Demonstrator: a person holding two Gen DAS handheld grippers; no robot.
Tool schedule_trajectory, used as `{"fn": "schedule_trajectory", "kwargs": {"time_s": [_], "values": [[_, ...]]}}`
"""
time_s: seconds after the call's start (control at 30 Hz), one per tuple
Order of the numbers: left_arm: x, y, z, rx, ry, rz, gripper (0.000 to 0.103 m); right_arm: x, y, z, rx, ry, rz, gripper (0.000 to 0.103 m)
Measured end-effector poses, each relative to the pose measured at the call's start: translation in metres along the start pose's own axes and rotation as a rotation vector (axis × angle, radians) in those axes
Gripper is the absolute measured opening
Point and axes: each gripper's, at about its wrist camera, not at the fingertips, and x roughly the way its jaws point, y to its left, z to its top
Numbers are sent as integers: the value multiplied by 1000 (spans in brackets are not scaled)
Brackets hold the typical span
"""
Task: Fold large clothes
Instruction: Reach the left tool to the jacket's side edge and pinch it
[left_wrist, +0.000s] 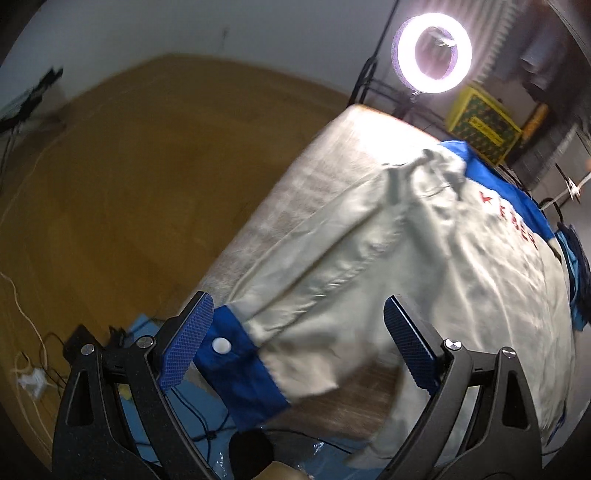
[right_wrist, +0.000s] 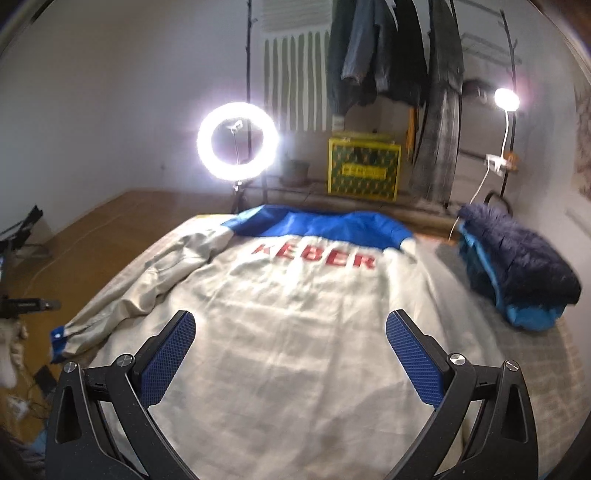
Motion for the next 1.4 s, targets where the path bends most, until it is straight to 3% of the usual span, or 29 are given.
{"fn": "schedule_trajectory", "kwargs": {"time_s": [0.27,0.37,0.5,0.63,0.7,0.8,0.87,0.93,1.0,1.23,1.33,1.4], "values": [[45,34,8,-64,86,1,95,11,15,-6,-69,38,9,103],[58,27,13,-8,79,15,88,18,19,-8,-86,58,7,103],[73,8,18,84,76,20,88,23,22,-10,-91,78,-2,103],[94,-5,19,174,93,90,86,25,21,-11,-85,90,-2,103],[102,-7,17,184,112,115,80,25,20,-11,-86,90,-6,103],[103,-3,18,120,109,45,57,24,17,-12,-86,88,-15,103],[101,-4,20,128,97,31,19,24,15,-12,-80,91,-23,103],[98,-10,19,168,86,27,5,24,13,-12,-72,92,-26,103],[94,-18,15,198,71,33,2,22,11,-12,-66,90,-30,103],[47,-38,16,207,-19,-69,1,18,6,-12,-52,105,-10,101],[16,-57,14,251,-79,-119,1,21,3,-13,-29,131,8,93],[-9,-78,11,288,-115,-175,1,22,0,-14,-6,152,34,83]]}}
